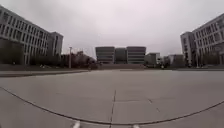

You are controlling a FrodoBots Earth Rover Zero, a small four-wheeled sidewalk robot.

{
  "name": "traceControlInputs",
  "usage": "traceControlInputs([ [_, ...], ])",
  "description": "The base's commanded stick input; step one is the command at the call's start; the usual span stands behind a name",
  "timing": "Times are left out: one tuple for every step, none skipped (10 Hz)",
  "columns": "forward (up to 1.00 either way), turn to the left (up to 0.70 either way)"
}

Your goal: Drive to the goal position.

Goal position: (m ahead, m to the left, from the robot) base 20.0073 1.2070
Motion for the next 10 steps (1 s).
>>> traceControlInputs([
  [0.7,0.0],
  [0.7,0.0],
  [0.7,0.0],
  [0.7,0.0],
  [0.7,0.0],
  [0.7,0.0],
  [0.7,0.0],
  [0.7,0.0],
  [0.7,0.0],
  [0.7,0.0],
])
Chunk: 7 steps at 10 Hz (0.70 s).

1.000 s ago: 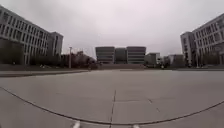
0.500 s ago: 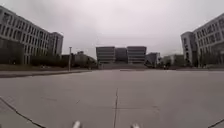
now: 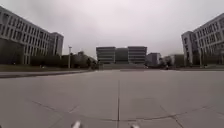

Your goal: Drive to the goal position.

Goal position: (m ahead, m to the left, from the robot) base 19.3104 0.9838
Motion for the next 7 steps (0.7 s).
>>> traceControlInputs([
  [0.7,0.0],
  [0.7,0.0],
  [0.7,0.0],
  [0.7,0.0],
  [0.7,0.0],
  [0.7,0.0],
  [0.7,0.0],
])
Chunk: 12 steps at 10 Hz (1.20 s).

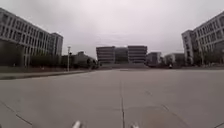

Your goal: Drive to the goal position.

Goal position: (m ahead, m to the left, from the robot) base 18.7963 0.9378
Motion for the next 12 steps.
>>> traceControlInputs([
  [0.7,0.0],
  [0.7,0.0],
  [0.7,0.0],
  [0.7,0.0],
  [0.7,0.0],
  [0.7,0.0],
  [0.7,0.0],
  [0.7,0.0],
  [0.7,0.0],
  [0.7,0.0],
  [0.7,0.0],
  [0.7,0.0],
])
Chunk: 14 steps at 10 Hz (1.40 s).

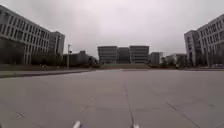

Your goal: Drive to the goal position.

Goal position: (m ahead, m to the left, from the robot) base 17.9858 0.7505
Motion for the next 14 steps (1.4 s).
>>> traceControlInputs([
  [0.7,0.0],
  [0.7,0.0],
  [0.7,0.0],
  [0.7,0.0],
  [0.7,0.0],
  [0.7,0.0],
  [0.7,0.0],
  [0.7,0.0],
  [0.7,0.0],
  [0.7,0.0],
  [0.7,0.0],
  [0.7,0.0],
  [0.7,0.0],
  [0.7,0.0],
])
